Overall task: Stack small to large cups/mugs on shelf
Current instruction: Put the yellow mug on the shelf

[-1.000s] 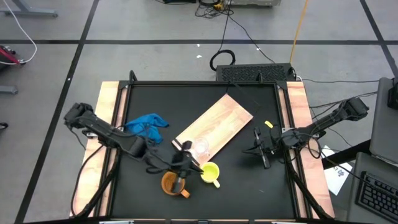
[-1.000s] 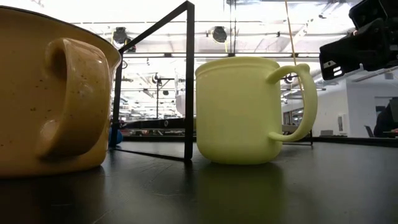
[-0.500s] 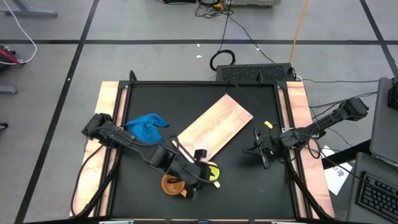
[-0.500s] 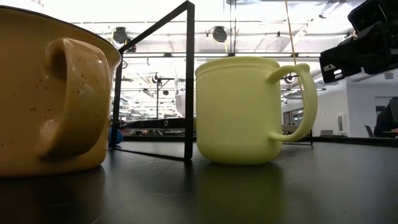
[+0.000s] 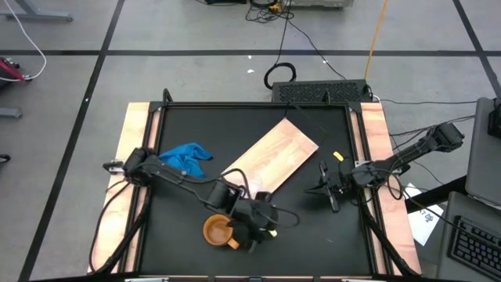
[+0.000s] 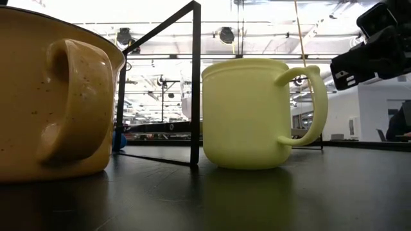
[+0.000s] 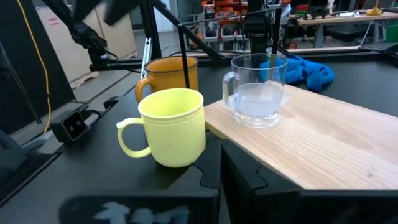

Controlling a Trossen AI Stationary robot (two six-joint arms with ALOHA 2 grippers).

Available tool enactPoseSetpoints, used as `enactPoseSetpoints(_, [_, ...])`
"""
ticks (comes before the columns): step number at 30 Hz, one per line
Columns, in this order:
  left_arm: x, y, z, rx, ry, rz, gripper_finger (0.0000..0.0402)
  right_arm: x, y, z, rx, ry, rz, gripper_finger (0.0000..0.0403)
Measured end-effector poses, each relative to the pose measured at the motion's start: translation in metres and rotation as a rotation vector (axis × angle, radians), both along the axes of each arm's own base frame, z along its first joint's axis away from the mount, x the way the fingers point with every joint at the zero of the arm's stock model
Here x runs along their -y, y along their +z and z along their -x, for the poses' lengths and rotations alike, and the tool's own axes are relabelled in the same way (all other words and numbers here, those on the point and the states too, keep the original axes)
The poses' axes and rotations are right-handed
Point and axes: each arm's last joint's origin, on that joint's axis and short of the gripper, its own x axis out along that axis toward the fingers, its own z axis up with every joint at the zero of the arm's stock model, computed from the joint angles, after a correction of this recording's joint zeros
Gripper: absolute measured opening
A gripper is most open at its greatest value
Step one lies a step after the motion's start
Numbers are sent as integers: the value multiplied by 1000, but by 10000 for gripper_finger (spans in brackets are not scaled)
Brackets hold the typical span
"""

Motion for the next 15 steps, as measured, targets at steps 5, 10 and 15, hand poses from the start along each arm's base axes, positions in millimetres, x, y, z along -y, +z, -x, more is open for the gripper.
enactPoseSetpoints(5, [-2,-9,-5,-33,-13,-53,239,0,-1,0,-6,1,7,0])
enactPoseSetpoints(10, [-3,-12,-3,-63,-25,-78,239,0,-2,0,-16,1,11,0])
enactPoseSetpoints(15, [-3,-14,-2,-68,-64,-124,239,0,-2,0,-20,1,13,0])
